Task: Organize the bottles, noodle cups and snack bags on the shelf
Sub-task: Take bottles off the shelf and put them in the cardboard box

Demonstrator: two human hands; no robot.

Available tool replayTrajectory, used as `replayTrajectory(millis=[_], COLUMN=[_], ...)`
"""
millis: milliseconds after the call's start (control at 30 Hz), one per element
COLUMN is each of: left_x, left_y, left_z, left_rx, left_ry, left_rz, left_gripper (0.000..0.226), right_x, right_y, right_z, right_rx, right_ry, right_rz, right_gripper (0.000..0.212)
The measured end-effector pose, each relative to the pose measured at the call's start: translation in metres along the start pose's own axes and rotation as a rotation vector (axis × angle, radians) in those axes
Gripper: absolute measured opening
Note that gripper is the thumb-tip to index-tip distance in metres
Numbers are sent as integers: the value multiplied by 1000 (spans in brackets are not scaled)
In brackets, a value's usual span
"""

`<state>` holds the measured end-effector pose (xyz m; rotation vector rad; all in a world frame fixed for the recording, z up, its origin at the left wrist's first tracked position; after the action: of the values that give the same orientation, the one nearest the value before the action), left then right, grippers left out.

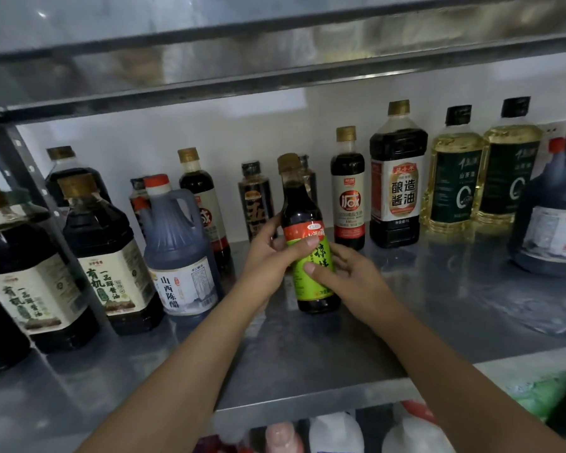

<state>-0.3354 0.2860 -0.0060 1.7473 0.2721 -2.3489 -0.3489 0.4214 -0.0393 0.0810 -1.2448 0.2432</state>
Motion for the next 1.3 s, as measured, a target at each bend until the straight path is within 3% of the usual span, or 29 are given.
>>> replayTrajectory(millis=[867,1133,1300], left_x=[1,-4,-6], left_y=[1,-2,5], left_z=[0,0,2], left_rx=[23,-3,-66], left_ry=[-34,-50,-69], left_rz=[19,55,48], left_gripper=[64,73,63], right_x=[1,1,6], right_y=[0,-1,2], right_z=[0,0,-2], right_rx=[45,-7,-38], right_ry=[110,166,245], right_rz=[-90,-233,-359], right_gripper=[41,52,45])
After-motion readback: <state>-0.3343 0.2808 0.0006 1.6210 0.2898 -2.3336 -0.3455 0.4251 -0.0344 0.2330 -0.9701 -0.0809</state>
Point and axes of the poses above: each hand's wrist, its own z-axis towards the middle knuckle, its own y-axis out of the back of the hand, x = y × z, the point moved 7 cm from there along z, towards the middle knuckle, and after that the axes turned 8 degrees about -x, right-handed, at the moved point
